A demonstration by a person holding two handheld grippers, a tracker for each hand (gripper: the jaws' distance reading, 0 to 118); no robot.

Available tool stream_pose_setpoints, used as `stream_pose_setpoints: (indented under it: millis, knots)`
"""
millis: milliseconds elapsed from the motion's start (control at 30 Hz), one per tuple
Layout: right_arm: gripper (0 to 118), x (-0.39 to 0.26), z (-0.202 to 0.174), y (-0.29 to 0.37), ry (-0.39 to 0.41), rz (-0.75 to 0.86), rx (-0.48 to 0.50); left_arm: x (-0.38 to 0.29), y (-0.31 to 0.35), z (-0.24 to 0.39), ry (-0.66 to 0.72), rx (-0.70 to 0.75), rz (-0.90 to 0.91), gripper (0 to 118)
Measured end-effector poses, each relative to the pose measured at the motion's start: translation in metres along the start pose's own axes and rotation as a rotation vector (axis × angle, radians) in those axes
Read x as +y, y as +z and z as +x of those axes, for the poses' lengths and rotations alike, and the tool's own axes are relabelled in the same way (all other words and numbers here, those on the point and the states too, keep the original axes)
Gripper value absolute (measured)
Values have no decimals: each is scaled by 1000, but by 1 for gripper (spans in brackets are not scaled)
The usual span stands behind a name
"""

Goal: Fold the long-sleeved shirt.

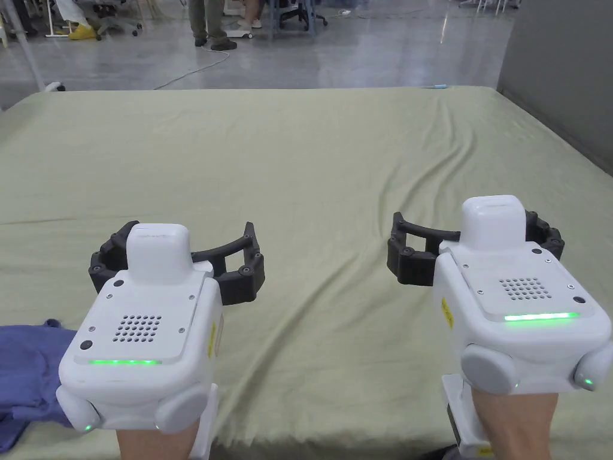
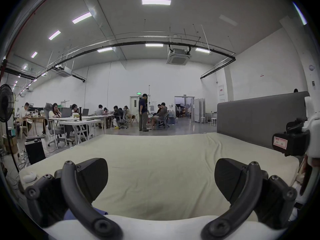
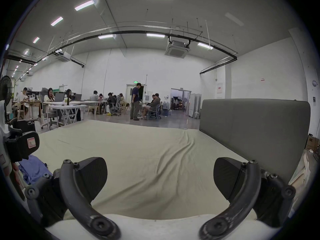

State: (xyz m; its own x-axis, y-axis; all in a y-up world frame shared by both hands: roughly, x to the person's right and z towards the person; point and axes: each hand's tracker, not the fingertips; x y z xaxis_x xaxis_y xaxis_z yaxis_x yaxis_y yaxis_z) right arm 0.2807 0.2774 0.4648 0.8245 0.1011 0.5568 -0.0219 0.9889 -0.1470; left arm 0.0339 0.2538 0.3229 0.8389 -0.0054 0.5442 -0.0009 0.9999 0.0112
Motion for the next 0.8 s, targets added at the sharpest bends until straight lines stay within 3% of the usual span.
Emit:
stream_pose_setpoints:
  millis: [800]
  knots:
    - [118,-1,2,3,13,2,-5,-2,0,-5,14,12,-32,118]
